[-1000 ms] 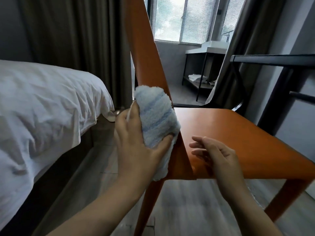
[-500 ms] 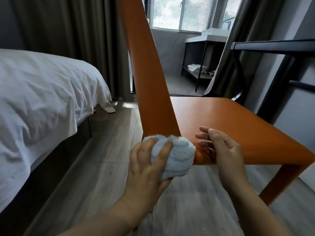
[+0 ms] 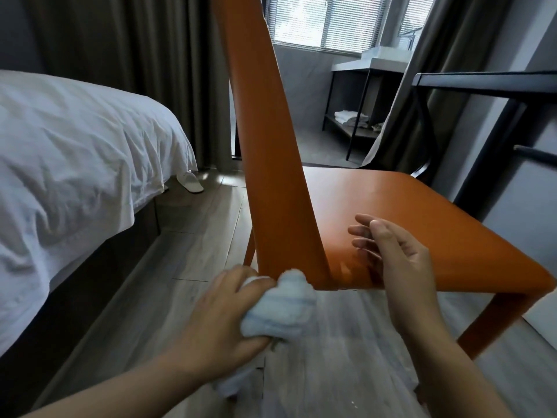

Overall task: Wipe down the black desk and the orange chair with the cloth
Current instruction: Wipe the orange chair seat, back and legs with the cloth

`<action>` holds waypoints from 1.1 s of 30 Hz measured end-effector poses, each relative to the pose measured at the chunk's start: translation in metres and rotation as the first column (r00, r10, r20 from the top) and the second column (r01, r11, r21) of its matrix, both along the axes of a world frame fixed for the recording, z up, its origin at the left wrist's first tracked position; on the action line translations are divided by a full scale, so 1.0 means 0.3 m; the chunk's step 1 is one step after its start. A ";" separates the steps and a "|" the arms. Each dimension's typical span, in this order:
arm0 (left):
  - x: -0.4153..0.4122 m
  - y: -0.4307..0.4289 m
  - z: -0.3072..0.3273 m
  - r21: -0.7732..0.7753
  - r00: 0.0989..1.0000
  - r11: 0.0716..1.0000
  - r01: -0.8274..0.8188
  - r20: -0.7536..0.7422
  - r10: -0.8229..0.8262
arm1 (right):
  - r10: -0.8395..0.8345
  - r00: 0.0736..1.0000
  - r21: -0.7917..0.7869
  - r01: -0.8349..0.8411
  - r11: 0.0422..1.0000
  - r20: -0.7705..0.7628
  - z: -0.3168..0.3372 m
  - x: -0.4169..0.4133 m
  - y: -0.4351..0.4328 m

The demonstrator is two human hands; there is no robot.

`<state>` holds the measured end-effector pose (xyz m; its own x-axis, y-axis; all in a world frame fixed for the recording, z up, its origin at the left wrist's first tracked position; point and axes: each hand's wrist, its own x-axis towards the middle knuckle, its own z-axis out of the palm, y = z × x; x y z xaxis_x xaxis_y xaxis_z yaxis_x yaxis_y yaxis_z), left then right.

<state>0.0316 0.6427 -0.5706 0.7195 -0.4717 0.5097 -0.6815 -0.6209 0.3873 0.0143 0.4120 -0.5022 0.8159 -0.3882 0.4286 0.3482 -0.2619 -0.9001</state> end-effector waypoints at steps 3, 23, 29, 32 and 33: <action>0.021 0.045 0.074 -0.246 0.996 0.969 -0.029 0.070 0.047 | 0.033 0.999 -0.035 -0.033 0.999 0.018 0.027 0.018 0.039; 0.272 0.174 0.690 -0.823 0.981 0.538 -0.182 -0.110 0.163 | 0.111 0.958 -0.192 -0.061 0.980 0.264 0.354 0.118 0.291; 0.318 0.117 0.745 -0.810 0.996 0.579 -0.091 -0.080 0.045 | 0.042 0.951 -0.124 -0.004 0.992 0.306 0.323 0.108 0.326; 0.325 0.108 0.722 -0.795 0.996 0.603 -0.063 -0.088 -0.012 | -0.009 0.941 -0.083 0.040 0.996 0.337 0.315 0.114 0.342; 0.326 0.107 0.712 -0.796 0.995 0.603 -0.051 -0.094 -0.040 | -0.022 0.937 -0.072 0.051 0.996 0.348 0.311 0.116 0.345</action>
